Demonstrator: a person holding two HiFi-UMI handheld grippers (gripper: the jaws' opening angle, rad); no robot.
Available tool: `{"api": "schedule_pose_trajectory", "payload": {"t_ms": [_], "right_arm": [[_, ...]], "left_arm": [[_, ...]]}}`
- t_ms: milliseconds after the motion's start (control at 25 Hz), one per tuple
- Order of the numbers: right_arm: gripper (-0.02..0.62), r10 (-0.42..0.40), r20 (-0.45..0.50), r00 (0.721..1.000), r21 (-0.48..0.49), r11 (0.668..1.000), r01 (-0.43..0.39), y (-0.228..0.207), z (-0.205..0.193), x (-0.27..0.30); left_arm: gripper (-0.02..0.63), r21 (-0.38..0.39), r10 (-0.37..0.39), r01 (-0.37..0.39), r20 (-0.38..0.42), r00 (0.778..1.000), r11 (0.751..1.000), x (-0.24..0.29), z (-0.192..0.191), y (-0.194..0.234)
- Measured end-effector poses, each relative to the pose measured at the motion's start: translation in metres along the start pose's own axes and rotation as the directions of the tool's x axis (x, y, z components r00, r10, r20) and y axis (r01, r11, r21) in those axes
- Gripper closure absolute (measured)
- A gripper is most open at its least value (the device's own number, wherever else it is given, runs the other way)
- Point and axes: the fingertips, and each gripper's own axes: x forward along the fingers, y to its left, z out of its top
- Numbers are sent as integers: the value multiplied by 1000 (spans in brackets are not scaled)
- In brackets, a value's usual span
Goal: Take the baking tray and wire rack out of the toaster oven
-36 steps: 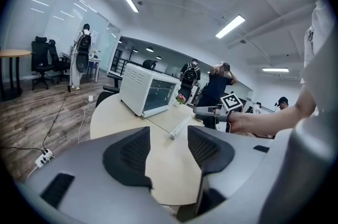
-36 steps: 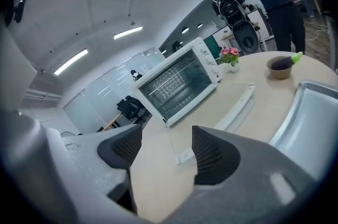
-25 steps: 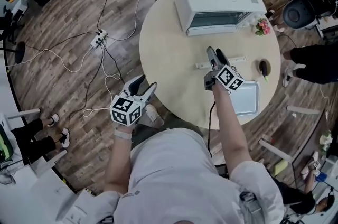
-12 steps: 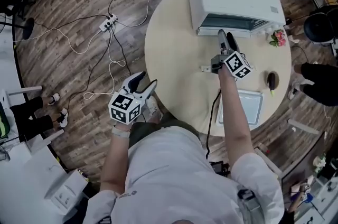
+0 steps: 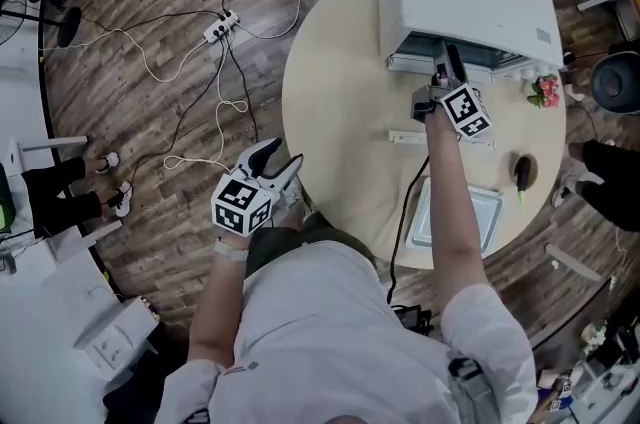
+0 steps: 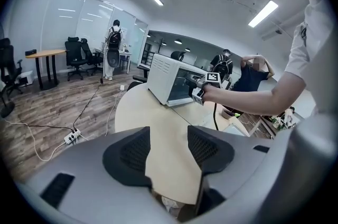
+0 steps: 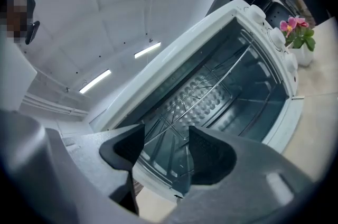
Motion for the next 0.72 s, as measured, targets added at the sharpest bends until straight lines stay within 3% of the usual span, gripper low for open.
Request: {"api": "schedule_pose_trajectory", "payload": {"t_ms": [360,720], "right_arm": [[336,8,26,1000,75,997,-10,-9,14,41],[462,27,43,999,73,997,-30,-10,18,56]], "left_arm": [[393,-25,29,-29,-25,999,999,1,-9,1],[393,-33,42,-44,-38,998,998,0,-16,1]]}}
